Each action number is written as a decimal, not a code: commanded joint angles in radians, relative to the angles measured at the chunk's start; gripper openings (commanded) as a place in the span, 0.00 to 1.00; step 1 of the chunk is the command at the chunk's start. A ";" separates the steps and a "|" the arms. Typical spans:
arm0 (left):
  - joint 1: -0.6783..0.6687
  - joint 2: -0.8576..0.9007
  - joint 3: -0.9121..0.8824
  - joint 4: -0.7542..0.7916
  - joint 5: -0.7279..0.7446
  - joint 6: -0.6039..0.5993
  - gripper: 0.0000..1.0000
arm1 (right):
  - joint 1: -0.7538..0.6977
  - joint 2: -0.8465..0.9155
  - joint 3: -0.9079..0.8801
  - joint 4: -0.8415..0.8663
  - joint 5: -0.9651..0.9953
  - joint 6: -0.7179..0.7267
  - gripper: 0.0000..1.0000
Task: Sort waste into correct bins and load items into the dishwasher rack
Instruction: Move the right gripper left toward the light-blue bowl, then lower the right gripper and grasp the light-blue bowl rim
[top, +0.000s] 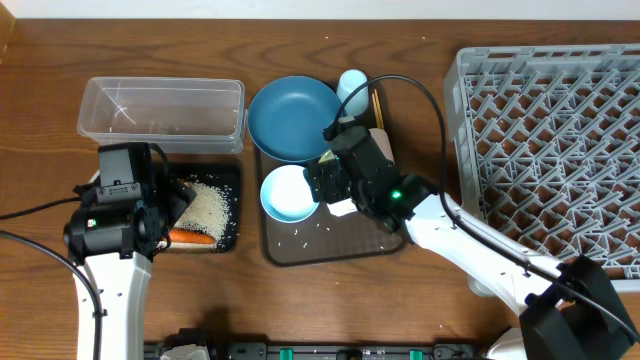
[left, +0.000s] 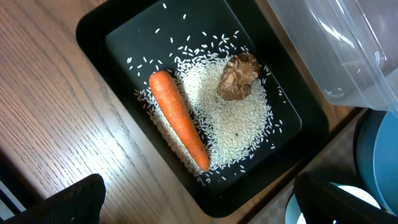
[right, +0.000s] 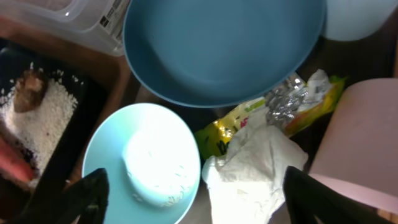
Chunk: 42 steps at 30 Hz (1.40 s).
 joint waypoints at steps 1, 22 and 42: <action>0.005 0.004 0.003 -0.003 -0.009 0.009 0.98 | 0.038 0.024 0.011 0.008 -0.047 -0.004 0.75; 0.005 0.004 0.003 -0.003 -0.010 0.009 0.98 | 0.236 0.120 0.011 0.143 -0.036 -0.197 0.69; 0.005 0.004 0.003 -0.003 -0.010 0.009 0.98 | 0.266 0.202 0.012 0.132 -0.043 -0.233 0.60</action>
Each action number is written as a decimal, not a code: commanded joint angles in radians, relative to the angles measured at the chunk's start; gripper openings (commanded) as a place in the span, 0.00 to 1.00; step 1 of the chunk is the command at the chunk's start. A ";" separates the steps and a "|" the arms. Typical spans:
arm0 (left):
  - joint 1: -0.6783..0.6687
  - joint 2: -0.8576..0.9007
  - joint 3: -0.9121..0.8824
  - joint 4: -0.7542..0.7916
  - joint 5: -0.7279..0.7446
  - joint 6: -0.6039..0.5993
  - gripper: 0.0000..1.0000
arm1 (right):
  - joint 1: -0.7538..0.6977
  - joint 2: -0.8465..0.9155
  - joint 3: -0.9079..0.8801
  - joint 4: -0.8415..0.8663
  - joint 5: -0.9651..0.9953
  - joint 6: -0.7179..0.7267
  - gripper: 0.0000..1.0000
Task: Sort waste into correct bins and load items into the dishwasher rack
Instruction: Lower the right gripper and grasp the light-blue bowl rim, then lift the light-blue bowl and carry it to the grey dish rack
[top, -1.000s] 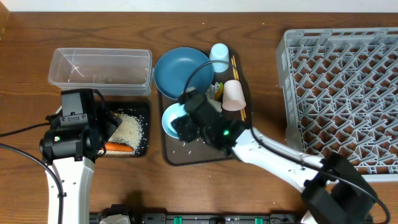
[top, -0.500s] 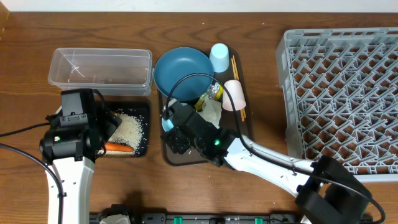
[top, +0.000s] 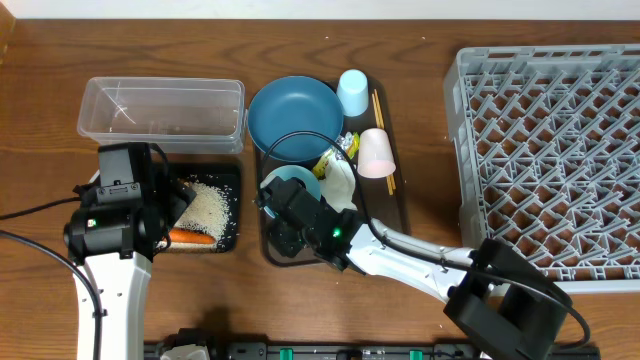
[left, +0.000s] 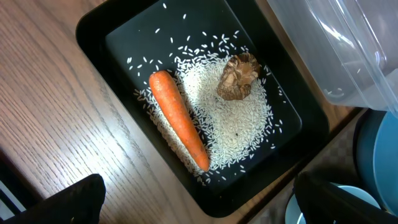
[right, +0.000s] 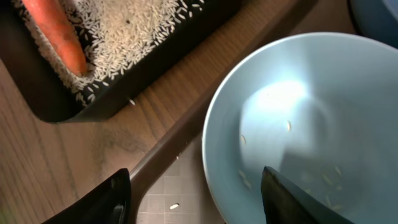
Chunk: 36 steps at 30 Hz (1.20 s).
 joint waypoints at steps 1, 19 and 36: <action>0.005 0.004 0.003 -0.003 -0.009 0.009 0.98 | 0.010 -0.001 0.011 -0.008 0.001 -0.011 0.59; 0.005 0.004 0.003 -0.003 -0.009 0.009 0.98 | 0.010 0.044 0.012 -0.015 0.031 -0.011 0.43; 0.005 0.004 0.003 -0.003 -0.009 0.009 0.98 | 0.008 0.063 0.021 -0.003 0.061 -0.011 0.13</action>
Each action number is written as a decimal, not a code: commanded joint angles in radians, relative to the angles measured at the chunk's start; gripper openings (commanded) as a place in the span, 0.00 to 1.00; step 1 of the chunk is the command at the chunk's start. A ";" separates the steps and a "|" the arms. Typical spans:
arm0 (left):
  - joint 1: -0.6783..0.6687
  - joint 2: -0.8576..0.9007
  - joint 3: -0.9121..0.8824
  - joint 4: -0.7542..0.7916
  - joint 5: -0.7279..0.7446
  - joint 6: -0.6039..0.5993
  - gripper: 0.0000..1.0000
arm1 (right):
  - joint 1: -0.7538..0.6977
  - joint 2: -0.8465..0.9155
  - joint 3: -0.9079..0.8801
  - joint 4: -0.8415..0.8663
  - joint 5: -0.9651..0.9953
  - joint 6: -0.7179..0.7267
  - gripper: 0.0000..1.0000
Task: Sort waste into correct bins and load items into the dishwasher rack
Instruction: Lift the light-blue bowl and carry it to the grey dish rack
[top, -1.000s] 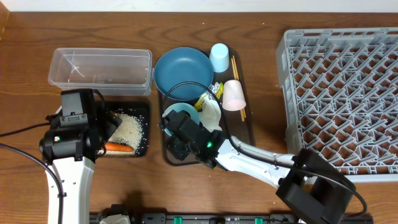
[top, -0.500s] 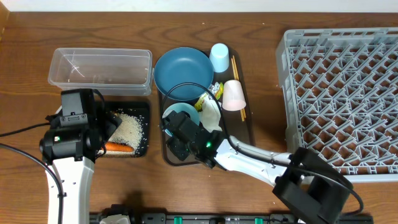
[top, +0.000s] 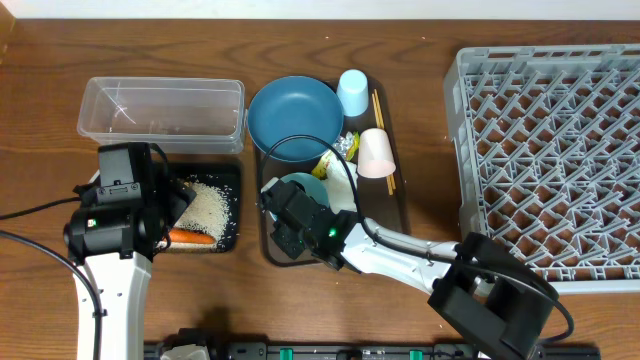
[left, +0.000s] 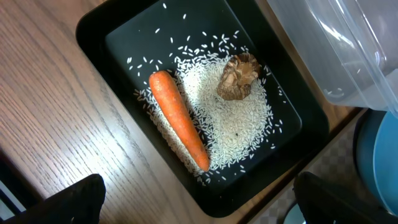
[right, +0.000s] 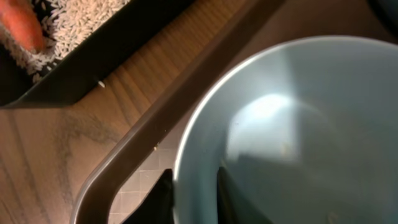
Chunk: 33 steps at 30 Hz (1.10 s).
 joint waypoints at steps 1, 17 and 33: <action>0.005 0.004 0.003 -0.003 -0.009 0.009 0.98 | 0.008 0.006 0.025 -0.001 0.026 -0.003 0.10; 0.005 0.004 0.003 -0.003 -0.009 0.009 0.98 | -0.018 -0.228 0.037 -0.016 -0.006 0.131 0.01; 0.005 0.004 0.003 -0.003 -0.009 0.009 0.98 | -0.378 -0.626 0.037 -0.240 -0.066 0.201 0.01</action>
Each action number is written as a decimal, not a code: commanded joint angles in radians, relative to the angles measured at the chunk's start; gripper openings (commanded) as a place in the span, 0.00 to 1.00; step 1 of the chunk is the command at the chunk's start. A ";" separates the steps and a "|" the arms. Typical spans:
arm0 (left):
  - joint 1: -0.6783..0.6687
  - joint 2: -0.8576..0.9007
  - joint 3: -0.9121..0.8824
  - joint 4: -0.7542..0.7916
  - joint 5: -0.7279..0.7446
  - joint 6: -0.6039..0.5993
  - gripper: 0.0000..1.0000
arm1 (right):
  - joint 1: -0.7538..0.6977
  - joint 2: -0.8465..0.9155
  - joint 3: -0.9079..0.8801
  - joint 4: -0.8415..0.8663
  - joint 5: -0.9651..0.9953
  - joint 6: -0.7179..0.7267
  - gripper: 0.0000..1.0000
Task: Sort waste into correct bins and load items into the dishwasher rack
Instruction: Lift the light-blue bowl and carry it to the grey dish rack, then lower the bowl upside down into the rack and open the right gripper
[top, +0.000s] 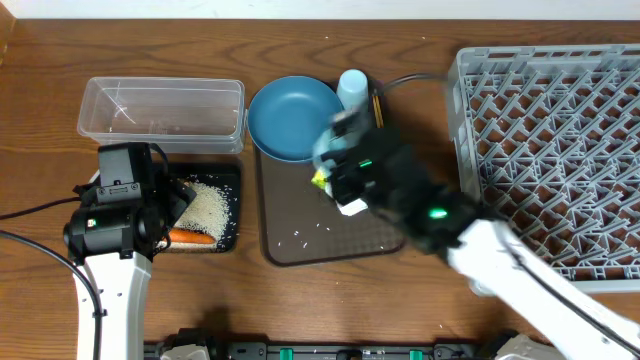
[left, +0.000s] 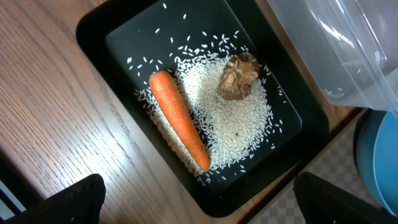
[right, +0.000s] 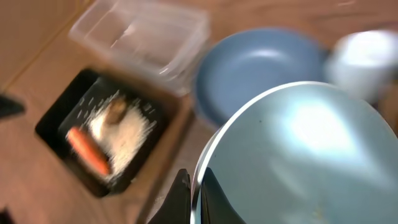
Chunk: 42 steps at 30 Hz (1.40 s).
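Note:
My right gripper (right: 196, 200) is shut on the rim of the light blue bowl (right: 298, 155), which is lifted off the table and fills the right wrist view. In the blurred overhead view the right arm (top: 400, 195) reaches over the brown tray (top: 300, 250), and the bowl cannot be made out there. Below the bowl lie the dark blue plate (right: 261, 68) and a light blue cup (right: 367, 56). My left gripper (left: 199, 208) hangs open above the black tray (left: 93, 37), which holds a carrot (left: 179, 127), a mushroom (left: 237, 76) and rice.
The grey dishwasher rack (top: 560, 130) fills the right side. A clear plastic container (top: 160, 112) stands at the back left. A yellow wrapper (top: 320, 178) and a white napkin (top: 350, 207) lie on the brown tray, along with scattered rice grains.
My right gripper was shut on the bowl's rim low on the brown tray. It now holds the bowl up in the air, further back and right. The left arm has not moved.
My right gripper first hung open over the plate, bowl and wrappers. It then stood open at the bowl's front-left rim, then shut on that rim. Now the bowl is off the tray in its grip. The left gripper stayed open over the black tray throughout.

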 joint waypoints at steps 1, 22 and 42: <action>0.005 0.004 0.003 -0.002 -0.009 0.009 0.98 | -0.119 -0.103 0.020 -0.051 -0.004 0.024 0.01; 0.005 0.004 0.003 -0.002 -0.009 0.009 0.98 | -1.149 -0.103 0.019 -0.166 -0.853 -0.100 0.01; 0.005 0.004 0.003 -0.002 -0.009 0.009 0.98 | -1.321 0.427 0.019 0.518 -1.317 0.295 0.01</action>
